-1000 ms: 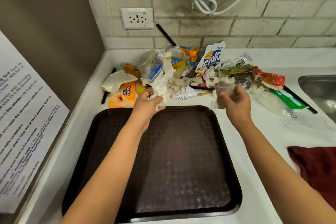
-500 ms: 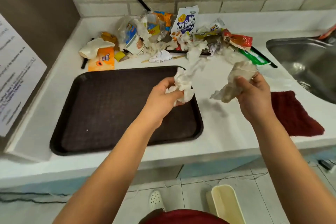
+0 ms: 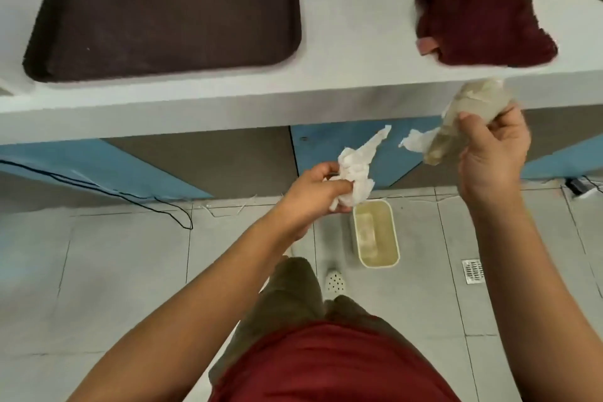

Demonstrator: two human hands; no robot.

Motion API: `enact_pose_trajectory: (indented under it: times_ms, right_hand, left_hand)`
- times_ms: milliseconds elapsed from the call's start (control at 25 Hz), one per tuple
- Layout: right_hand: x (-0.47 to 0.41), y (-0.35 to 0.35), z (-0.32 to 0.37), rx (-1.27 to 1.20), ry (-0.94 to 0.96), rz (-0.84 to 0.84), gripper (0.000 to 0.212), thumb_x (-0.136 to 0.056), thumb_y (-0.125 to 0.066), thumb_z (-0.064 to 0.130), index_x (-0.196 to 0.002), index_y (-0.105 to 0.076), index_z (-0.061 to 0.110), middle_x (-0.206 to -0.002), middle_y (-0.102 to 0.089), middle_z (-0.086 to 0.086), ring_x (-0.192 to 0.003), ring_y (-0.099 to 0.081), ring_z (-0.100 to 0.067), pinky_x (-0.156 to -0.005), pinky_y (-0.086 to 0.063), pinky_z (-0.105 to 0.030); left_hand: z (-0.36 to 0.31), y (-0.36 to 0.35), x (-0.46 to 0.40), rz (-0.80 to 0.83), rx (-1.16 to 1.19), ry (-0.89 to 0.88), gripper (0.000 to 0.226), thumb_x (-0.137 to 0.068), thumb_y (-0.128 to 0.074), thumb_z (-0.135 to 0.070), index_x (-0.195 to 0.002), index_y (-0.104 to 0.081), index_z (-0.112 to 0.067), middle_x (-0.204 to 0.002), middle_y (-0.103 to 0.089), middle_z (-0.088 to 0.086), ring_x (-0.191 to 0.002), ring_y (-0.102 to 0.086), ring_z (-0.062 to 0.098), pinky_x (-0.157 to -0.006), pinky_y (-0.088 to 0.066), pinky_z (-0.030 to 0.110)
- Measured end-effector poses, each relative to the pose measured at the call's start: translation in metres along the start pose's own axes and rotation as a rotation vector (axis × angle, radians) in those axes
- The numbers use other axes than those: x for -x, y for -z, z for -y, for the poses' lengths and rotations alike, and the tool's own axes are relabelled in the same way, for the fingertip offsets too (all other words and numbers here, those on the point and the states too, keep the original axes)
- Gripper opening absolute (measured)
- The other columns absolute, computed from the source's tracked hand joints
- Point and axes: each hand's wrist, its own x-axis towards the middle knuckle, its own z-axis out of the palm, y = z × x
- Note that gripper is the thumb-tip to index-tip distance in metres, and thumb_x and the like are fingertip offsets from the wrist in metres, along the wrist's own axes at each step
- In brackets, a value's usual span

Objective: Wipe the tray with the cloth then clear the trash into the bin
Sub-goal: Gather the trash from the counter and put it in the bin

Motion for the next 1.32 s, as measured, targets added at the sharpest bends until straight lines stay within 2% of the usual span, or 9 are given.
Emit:
enact_pose_trajectory:
  times_ms: [160,320,520,600,800,960,1120,1200,1320]
  right_hand:
    - [0.030,0.055,-0.055,0.033,-0.137,-0.172,0.017,-0.071,-0.056,0.006,-0.079,-0.055,0.021,-0.072,-0.058,0.002,-0.062,-0.052,-0.017,-0.059,-0.044,-0.031]
    - [0.046,0.083,-0.114,0.141,-0.332,-0.240,0.021,-0.063,-0.046,-0.002,-0.076,-0.050,0.014,-0.060,-0.049,-0.009,-0.039,-0.048,-0.024,-0.039,-0.044,-0.030]
    - [0.055,0.106,-0.188,0.356,-0.464,-0.395,0.035,-0.073,-0.043,-0.021,-0.069,-0.044,0.014,-0.060,-0.046,-0.002,-0.039,-0.049,0.002,-0.040,-0.040,-0.012]
    - [0.058,0.120,-0.225,0.403,-0.504,-0.457,0.035,-0.074,-0.042,-0.021,-0.071,-0.045,0.013,-0.063,-0.046,0.001,-0.045,-0.048,0.002,-0.046,-0.039,-0.009]
    - [0.063,0.142,-0.311,0.456,-0.675,-0.434,0.032,-0.075,-0.047,-0.019,-0.073,-0.047,0.013,-0.067,-0.048,0.002,-0.059,-0.044,-0.009,-0.046,-0.038,-0.006]
    - [0.064,0.154,-0.361,0.453,-0.720,-0.422,0.023,-0.076,-0.053,-0.014,-0.087,-0.050,0.006,-0.069,-0.050,-0.002,-0.058,-0.045,-0.011,-0.043,-0.039,-0.007]
    - [0.056,0.166,-0.410,0.463,-0.749,-0.441,0.023,-0.078,-0.052,-0.013,-0.091,-0.053,0.007,-0.072,-0.053,-0.005,-0.054,-0.048,-0.007,-0.041,-0.038,-0.006]
    - [0.050,0.175,-0.434,0.496,-0.743,-0.434,0.022,-0.079,-0.051,-0.012,-0.090,-0.053,0.007,-0.073,-0.051,-0.006,-0.049,-0.047,-0.004,-0.038,-0.036,-0.006]
    - [0.044,0.187,-0.467,0.522,-0.747,-0.424,0.022,-0.080,-0.052,-0.010,-0.094,-0.054,0.006,-0.074,-0.053,-0.007,-0.054,-0.047,-0.016,-0.039,-0.037,-0.007]
  left_hand:
    - [0.060,-0.023,-0.028,-0.036,-0.041,0.173,0.029,-0.086,-0.055,-0.002,-0.112,-0.052,-0.014,-0.107,-0.060,0.006,-0.085,-0.061,0.017,-0.074,-0.056,0.031]
    - [0.102,-0.030,-0.073,-0.028,-0.041,0.316,0.028,-0.087,-0.052,-0.001,-0.113,-0.051,-0.012,-0.108,-0.059,0.010,-0.077,-0.061,0.017,-0.059,-0.055,0.023]
    - [0.154,-0.034,-0.134,-0.032,-0.113,0.416,0.038,-0.088,-0.045,0.005,-0.126,-0.047,-0.002,-0.110,-0.056,0.012,-0.092,-0.057,0.025,-0.069,-0.053,0.030]
    - [0.180,-0.033,-0.159,-0.033,-0.153,0.438,0.040,-0.087,-0.047,0.004,-0.126,-0.048,-0.002,-0.113,-0.058,0.013,-0.096,-0.058,0.026,-0.074,-0.053,0.031]
    - [0.235,-0.044,-0.213,-0.004,-0.106,0.466,0.035,-0.091,-0.050,-0.003,-0.126,-0.049,-0.006,-0.105,-0.061,0.007,-0.085,-0.061,0.018,-0.071,-0.054,0.028]
    - [0.273,-0.061,-0.252,0.038,-0.082,0.545,0.035,-0.092,-0.051,-0.008,-0.127,-0.047,-0.007,-0.126,-0.057,0.015,-0.103,-0.060,0.027,-0.068,-0.055,0.027]
    - [0.309,-0.076,-0.300,0.001,-0.114,0.579,0.037,-0.090,-0.047,-0.007,-0.127,-0.050,-0.007,-0.127,-0.056,0.016,-0.103,-0.058,0.028,-0.066,-0.056,0.028]
    - [0.326,-0.084,-0.326,-0.067,-0.189,0.549,0.037,-0.088,-0.048,-0.006,-0.124,-0.054,-0.008,-0.124,-0.057,0.014,-0.100,-0.060,0.027,-0.063,-0.055,0.027]
    - [0.341,-0.096,-0.358,-0.108,-0.273,0.543,0.037,-0.089,-0.048,-0.006,-0.125,-0.054,-0.009,-0.119,-0.059,0.010,-0.084,-0.060,0.023,-0.070,-0.056,0.031]
